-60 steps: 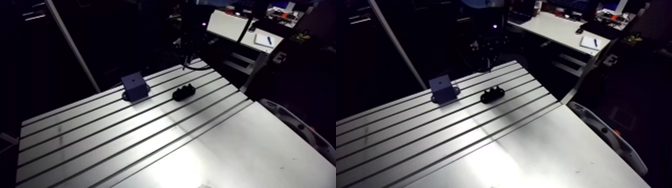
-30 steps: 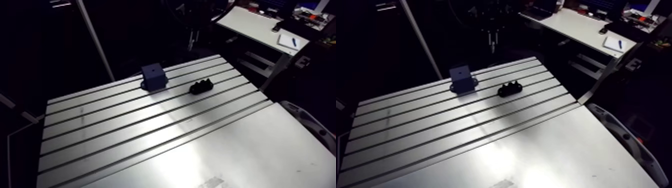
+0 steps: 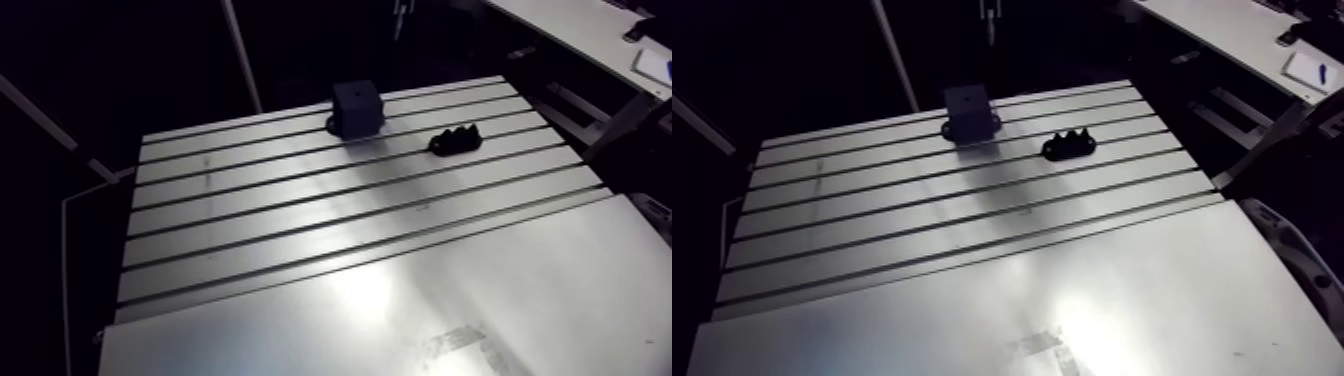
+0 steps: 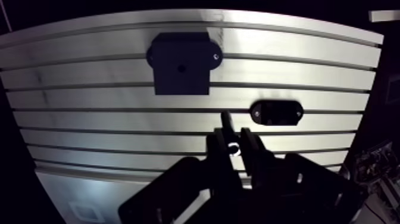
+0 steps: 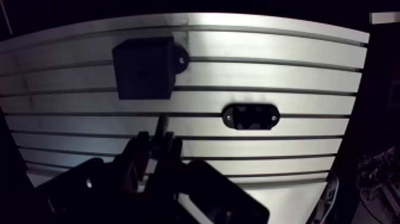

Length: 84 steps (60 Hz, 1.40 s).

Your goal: Pick up the M10 bolt and insert it into the hole until fully seated.

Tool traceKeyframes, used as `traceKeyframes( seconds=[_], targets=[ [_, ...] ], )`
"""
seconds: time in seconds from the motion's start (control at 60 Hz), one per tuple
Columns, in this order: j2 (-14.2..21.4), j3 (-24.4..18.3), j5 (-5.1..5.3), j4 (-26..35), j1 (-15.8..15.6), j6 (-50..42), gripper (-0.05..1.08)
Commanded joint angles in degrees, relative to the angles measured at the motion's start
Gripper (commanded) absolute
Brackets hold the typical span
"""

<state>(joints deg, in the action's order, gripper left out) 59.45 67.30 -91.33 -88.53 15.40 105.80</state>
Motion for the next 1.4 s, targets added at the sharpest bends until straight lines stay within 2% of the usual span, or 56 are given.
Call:
traceKeyframes(
  seconds=[0.017, 0.283, 0.75, 1.183, 1.4],
  targets=[
    [-3.37, -4.04, -0.05, 2.33, -2.12, -2.63, 1.08],
    [-4.75, -5.4, -0.37, 4.28, -2.9, -3.82, 1.08],
    [-7.25, -5.39, -0.3, 2.63, -3.68, -5.11, 1.08],
    [-7.82, -4.78, -0.47, 1.74, -3.97, -5.13, 1.08],
    [-7.92, -4.52, -0.21, 1.65, -4.06, -5.2, 1.08]
  ],
)
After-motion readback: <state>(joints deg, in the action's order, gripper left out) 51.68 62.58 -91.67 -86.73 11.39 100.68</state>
